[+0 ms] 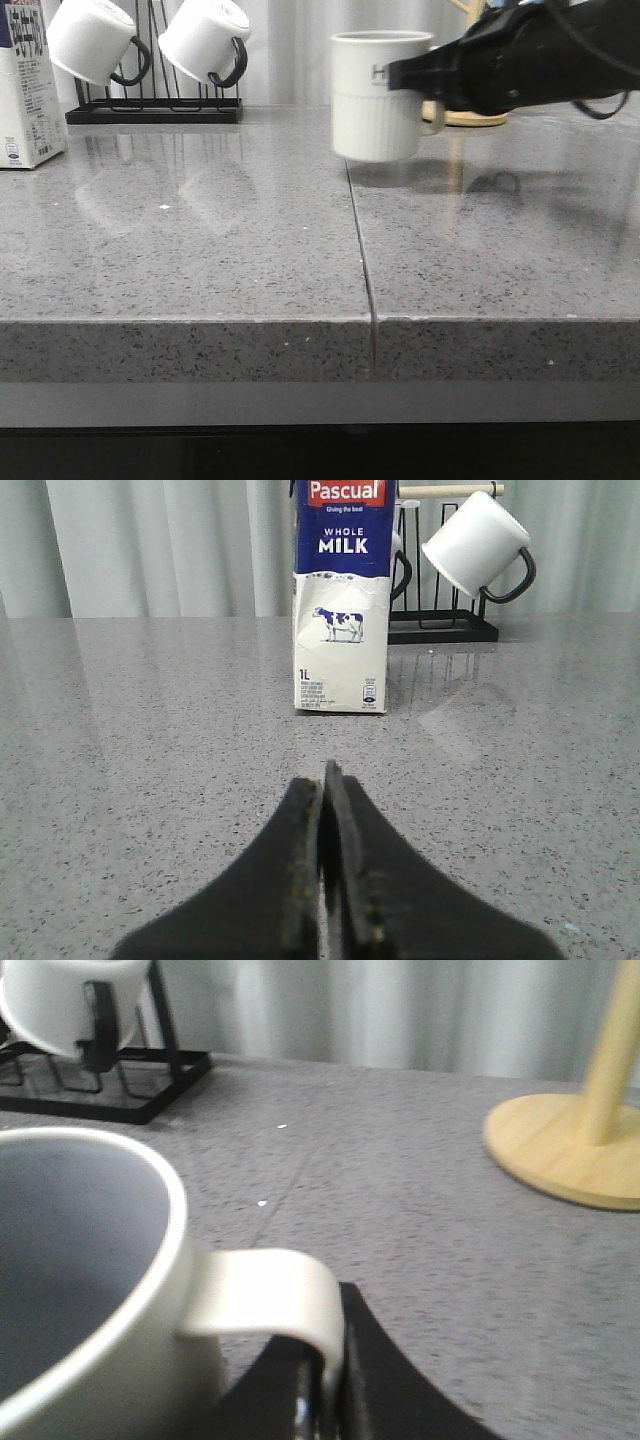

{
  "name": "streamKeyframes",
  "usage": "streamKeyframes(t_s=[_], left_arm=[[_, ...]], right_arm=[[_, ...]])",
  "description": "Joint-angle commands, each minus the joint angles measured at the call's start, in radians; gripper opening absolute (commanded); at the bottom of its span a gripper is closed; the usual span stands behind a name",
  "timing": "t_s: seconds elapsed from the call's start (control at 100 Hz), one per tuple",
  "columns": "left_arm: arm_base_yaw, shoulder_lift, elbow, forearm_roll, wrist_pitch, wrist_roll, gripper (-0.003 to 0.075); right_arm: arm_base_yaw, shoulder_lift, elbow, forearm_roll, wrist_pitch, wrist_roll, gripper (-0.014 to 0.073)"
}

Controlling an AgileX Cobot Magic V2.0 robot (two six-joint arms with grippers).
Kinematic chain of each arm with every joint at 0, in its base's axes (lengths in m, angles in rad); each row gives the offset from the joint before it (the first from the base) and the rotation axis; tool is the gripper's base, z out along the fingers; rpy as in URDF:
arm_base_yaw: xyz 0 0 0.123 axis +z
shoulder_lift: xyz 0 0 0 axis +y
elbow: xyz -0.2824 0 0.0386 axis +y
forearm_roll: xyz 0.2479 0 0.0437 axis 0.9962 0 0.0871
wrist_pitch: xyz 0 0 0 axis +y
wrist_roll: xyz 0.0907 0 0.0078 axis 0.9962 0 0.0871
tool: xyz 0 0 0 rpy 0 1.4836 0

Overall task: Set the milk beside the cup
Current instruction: 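Slide the HOME mug with the right gripper toward the table center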

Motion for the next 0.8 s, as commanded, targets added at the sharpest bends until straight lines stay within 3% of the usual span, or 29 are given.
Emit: streamKeyframes(t_s=[0.0,0.36,0.43,0.6,0.79], left_arm=[[-0.005,-0.03,0.044,0.0,-0.084,-0.008,-0.002],[-0.005,-0.03,0.044,0.0,-0.084,-0.008,-0.002],[-0.005,-0.03,0.044,0.0,-0.084,-0.008,-0.002],[-0.005,-0.03,0.044,0.0,-0.084,-0.008,-0.002],[-0.005,-0.03,0.044,0.0,-0.084,-0.008,-0.002]], right_arm=[[0.013,-0.006,-0.056,-0.001,-0.095,-0.009,-0.0067],[0.023,0.022,-0.065,-0.001,-0.095,-0.009,-0.0054],[0.023,0.022,-0.065,-0.001,-0.095,-0.009,0.0017],[0.023,0.021,-0.065,-0.001,-0.095,-0.009,0.0284],[0.023,0.019,-0.061,-0.001,-0.094,-0.009,0.0298]])
